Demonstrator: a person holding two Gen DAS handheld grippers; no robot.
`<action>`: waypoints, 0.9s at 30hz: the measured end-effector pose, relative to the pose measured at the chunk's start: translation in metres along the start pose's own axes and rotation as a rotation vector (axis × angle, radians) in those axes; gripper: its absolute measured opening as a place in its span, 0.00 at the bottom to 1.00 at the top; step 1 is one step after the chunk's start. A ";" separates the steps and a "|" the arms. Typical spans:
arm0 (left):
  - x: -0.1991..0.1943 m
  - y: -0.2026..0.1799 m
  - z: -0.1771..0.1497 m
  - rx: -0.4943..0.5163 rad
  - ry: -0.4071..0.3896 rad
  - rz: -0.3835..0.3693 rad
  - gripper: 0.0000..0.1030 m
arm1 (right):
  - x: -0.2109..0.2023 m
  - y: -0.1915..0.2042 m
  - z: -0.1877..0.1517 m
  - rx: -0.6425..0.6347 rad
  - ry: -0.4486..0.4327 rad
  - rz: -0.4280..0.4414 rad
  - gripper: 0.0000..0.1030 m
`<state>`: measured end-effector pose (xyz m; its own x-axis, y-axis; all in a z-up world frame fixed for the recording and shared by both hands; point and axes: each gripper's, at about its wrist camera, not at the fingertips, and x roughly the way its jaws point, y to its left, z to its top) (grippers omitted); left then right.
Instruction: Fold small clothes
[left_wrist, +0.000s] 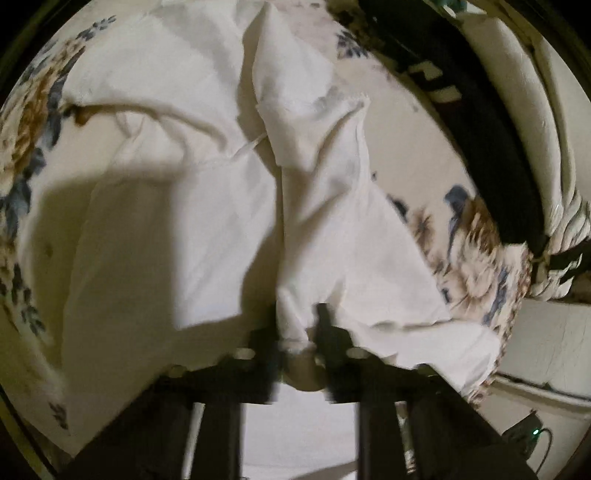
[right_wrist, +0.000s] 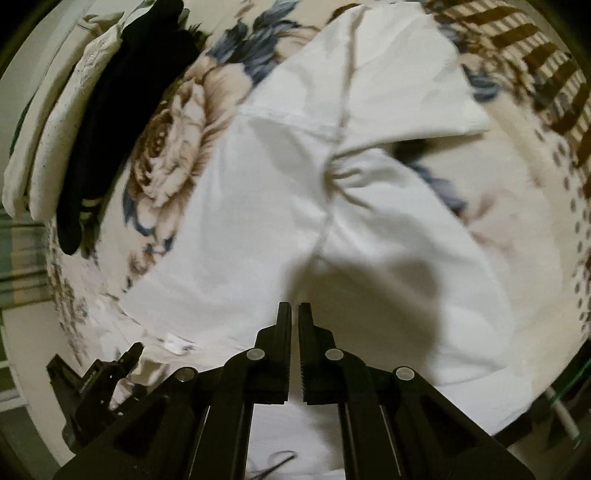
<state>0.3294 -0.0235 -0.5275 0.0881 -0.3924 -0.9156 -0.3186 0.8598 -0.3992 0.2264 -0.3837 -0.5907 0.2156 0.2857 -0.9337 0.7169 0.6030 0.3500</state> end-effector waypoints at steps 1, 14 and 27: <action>-0.001 0.003 -0.005 0.007 -0.004 0.003 0.12 | -0.002 -0.007 0.000 0.004 0.004 -0.003 0.04; -0.017 0.014 -0.021 0.063 -0.038 0.031 0.07 | 0.029 -0.018 0.005 0.172 0.097 0.277 0.45; -0.007 0.018 -0.063 0.078 -0.007 0.030 0.08 | -0.001 -0.017 -0.020 0.023 0.005 0.016 0.03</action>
<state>0.2639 -0.0261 -0.5251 0.0859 -0.3645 -0.9272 -0.2470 0.8938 -0.3742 0.2006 -0.3790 -0.5937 0.2237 0.2993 -0.9276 0.7287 0.5806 0.3631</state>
